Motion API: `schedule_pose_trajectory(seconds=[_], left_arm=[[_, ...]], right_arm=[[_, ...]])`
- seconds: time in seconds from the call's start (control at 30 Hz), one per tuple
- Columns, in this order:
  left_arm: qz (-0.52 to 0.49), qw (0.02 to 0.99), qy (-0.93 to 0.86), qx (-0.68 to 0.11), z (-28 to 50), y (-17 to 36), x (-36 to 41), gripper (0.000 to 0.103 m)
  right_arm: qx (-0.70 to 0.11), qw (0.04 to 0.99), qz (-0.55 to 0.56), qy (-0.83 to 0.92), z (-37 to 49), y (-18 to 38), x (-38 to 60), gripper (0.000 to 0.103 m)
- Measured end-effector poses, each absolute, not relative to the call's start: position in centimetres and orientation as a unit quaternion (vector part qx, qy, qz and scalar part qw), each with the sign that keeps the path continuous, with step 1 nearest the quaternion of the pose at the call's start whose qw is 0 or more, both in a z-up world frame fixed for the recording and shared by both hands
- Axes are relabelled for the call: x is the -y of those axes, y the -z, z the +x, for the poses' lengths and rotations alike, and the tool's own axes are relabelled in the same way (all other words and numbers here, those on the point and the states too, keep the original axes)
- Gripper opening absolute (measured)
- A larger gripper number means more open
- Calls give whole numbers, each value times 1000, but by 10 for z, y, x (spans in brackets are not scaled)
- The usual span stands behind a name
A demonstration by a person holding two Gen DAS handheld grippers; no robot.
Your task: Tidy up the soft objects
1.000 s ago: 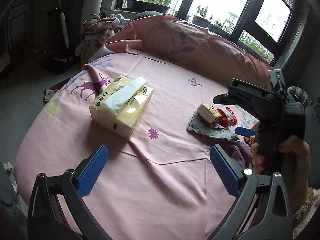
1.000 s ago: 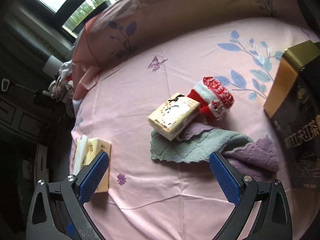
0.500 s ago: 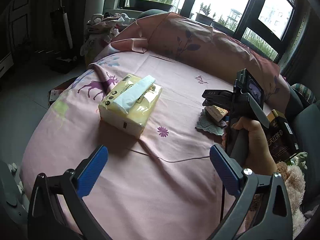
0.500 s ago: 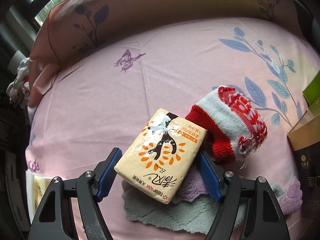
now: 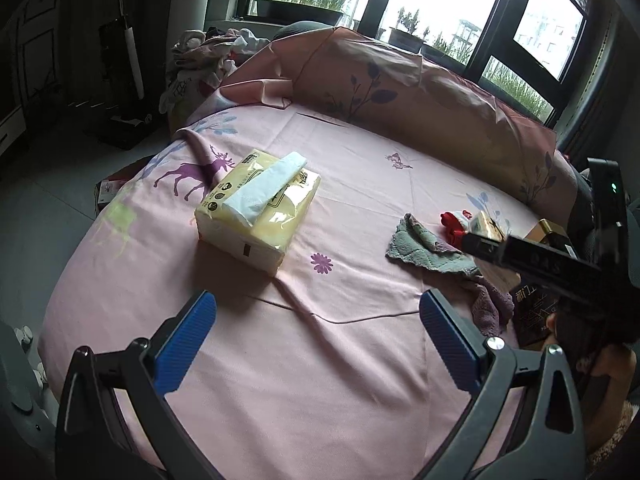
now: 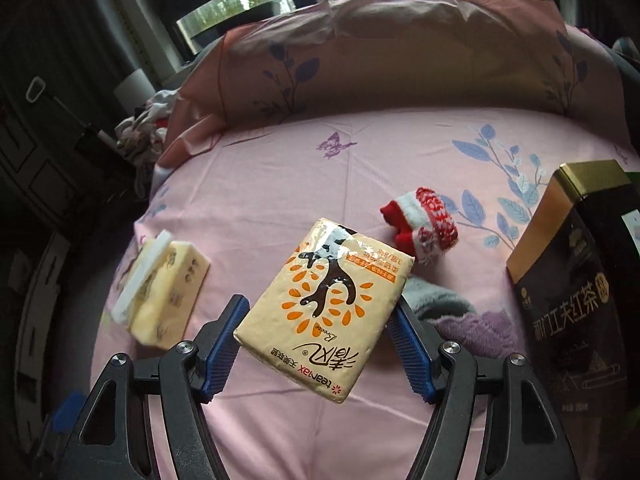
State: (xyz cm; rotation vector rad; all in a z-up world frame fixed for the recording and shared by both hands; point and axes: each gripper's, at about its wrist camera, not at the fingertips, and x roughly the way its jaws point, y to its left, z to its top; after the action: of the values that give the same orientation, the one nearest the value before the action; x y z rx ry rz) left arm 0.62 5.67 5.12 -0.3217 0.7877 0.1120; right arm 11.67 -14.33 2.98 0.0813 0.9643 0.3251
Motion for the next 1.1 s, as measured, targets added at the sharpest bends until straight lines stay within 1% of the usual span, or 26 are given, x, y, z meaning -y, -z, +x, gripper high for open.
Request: schedule_pose_trajectory(seconds=[0.1, 0.2, 0.33, 0.4, 0.47, 0.5, 0.63, 0.73, 0.8, 0.83, 0.87, 0.9, 0.93, 1.0, 1.03, 1.07, 1.1], left_arm=[[-155, 909, -59, -382, 5, -52, -56, 101], [-155, 908, -50, -385, 4, -50, -52, 101], [-161, 903, -33, -396, 5, -45, -46, 101], [-167, 900, -24, -403, 6, -42, -42, 101], [-171, 895, -15, -413, 8, -39, -38, 101], [-175, 892, -8, -417, 8, -37, -36, 101], [-191, 879, 41, -436, 13, -30, -21, 99], [-202, 861, 90, -457, 16, -21, -4, 92], [-210, 843, 122, -481, 19, -12, 10, 82], [-214, 833, 135, -492, 19, -7, 17, 79], [-215, 825, 145, -502, 20, -2, 25, 73], [-214, 818, 155, -512, 21, 2, 32, 70], [-213, 811, 164, -520, 21, 7, 39, 68], [-209, 799, 180, -534, 22, 14, 52, 61], [-207, 794, 188, -540, 23, 17, 57, 59], [-205, 789, 193, -545, 22, 20, 62, 57], [-203, 786, 197, -550, 22, 23, 66, 51]], right_arm=[[-488, 857, 13, -168, 85, -13, 146, 72], [-515, 840, 11, -170, 64, 7, 156, 72], [-546, 825, -12, -148, 58, 30, 163, 72], [-562, 815, -4, -142, 58, 37, 169, 76], [-563, 814, 23, -143, 56, 33, 183, 77], [-560, 816, 35, -140, 55, 29, 190, 80], [-512, 844, 93, -126, 51, -1, 226, 82], [-496, 846, 149, -128, 53, -12, 247, 82], [-496, 841, 164, -137, 55, -11, 250, 81], [-497, 839, 169, -141, 55, -9, 249, 81], [-501, 836, 170, -147, 55, -7, 247, 78], [-505, 832, 169, -153, 56, -4, 243, 73], [-511, 828, 170, -160, 57, 0, 240, 71], [-523, 817, 174, -168, 59, 9, 235, 63], [-530, 813, 177, -166, 61, 14, 233, 59], [-538, 808, 177, -163, 62, 20, 231, 51], [-546, 803, 177, -161, 64, 25, 229, 50]])
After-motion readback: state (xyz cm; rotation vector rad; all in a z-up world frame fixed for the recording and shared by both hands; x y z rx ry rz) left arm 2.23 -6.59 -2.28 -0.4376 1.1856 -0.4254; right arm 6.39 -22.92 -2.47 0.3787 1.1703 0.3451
